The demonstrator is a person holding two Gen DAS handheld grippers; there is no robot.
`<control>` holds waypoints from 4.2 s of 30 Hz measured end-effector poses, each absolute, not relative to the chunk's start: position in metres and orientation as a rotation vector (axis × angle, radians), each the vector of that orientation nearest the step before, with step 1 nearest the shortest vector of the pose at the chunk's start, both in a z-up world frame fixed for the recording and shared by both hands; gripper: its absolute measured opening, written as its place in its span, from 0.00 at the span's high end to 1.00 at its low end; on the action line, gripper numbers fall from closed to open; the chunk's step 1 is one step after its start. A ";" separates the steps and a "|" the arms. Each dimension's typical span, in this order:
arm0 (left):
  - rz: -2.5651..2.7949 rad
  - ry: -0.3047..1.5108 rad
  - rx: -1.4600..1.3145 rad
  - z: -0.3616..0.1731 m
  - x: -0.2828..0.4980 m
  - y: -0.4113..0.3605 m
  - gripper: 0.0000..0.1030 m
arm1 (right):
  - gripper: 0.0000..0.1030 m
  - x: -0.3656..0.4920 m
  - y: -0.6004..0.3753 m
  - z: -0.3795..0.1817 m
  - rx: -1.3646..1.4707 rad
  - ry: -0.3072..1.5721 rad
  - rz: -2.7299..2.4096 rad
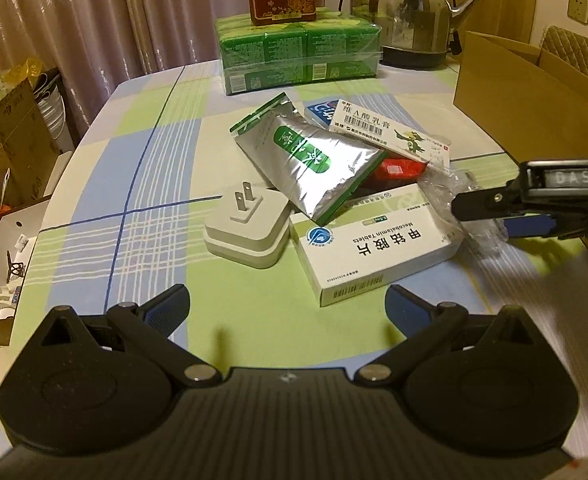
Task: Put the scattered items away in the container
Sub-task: 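Grasp the clear plastic-wrapped wire rack with the right tool while the left tool grasps the white Mecobalamin box, then carry the white box and wrapped rack with both tools over the cardboard box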
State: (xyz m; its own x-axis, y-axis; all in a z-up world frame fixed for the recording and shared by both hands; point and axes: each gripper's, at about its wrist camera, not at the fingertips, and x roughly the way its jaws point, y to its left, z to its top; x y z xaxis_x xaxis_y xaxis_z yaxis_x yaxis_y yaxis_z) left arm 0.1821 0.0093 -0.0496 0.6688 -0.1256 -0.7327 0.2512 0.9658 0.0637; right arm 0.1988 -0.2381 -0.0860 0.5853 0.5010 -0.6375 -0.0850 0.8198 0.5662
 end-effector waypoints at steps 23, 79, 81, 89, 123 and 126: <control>-0.405 0.799 0.312 -0.061 0.200 -0.028 0.01 | 0.26 0.170 -0.251 -0.067 0.084 0.853 0.339; -0.493 0.931 0.281 -0.074 0.163 -0.049 0.27 | 0.23 0.189 -0.247 -0.073 0.193 0.866 0.209; -0.492 0.925 0.274 -0.071 0.163 -0.050 0.24 | 0.42 0.191 -0.246 -0.076 0.177 0.875 0.194; -0.484 0.907 0.265 -0.068 0.174 -0.052 0.20 | 0.53 0.183 -0.253 -0.076 0.118 0.869 0.241; -0.312 0.970 0.208 -0.075 0.142 -0.047 0.34 | 0.43 0.164 -0.249 -0.078 0.173 0.915 0.116; -0.312 0.971 0.207 -0.073 0.142 -0.047 0.30 | 0.44 0.159 -0.252 -0.078 0.124 0.901 0.150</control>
